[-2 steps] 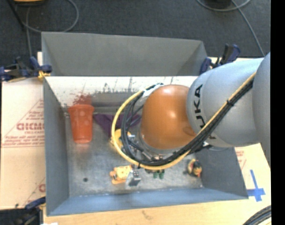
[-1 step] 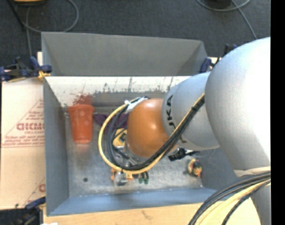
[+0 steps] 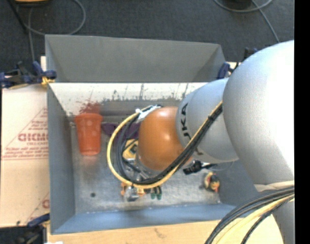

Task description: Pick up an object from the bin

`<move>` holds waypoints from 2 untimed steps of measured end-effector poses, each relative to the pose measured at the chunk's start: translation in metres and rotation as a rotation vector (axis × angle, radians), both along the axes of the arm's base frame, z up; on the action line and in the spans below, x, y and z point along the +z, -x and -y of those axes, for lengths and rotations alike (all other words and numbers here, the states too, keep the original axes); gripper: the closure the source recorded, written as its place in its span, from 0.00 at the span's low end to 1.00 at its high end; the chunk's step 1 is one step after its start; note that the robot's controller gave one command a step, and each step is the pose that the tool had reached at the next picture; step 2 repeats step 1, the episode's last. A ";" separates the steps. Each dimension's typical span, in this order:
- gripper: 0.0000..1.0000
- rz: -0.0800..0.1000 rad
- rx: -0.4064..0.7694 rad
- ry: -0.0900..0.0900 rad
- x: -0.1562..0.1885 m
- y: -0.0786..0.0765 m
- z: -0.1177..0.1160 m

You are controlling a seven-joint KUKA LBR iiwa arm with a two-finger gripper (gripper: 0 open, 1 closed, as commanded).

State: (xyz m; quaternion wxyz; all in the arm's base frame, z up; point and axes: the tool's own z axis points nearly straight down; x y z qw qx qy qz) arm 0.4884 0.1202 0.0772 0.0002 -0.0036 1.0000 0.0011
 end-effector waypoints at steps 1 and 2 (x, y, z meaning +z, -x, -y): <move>1.00 0.010 0.120 0.003 0.186 -0.006 0.048; 1.00 0.010 0.120 0.003 0.186 -0.006 0.048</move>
Offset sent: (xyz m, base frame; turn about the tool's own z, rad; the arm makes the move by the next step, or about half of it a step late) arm 0.0000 0.0000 0.0000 0.0000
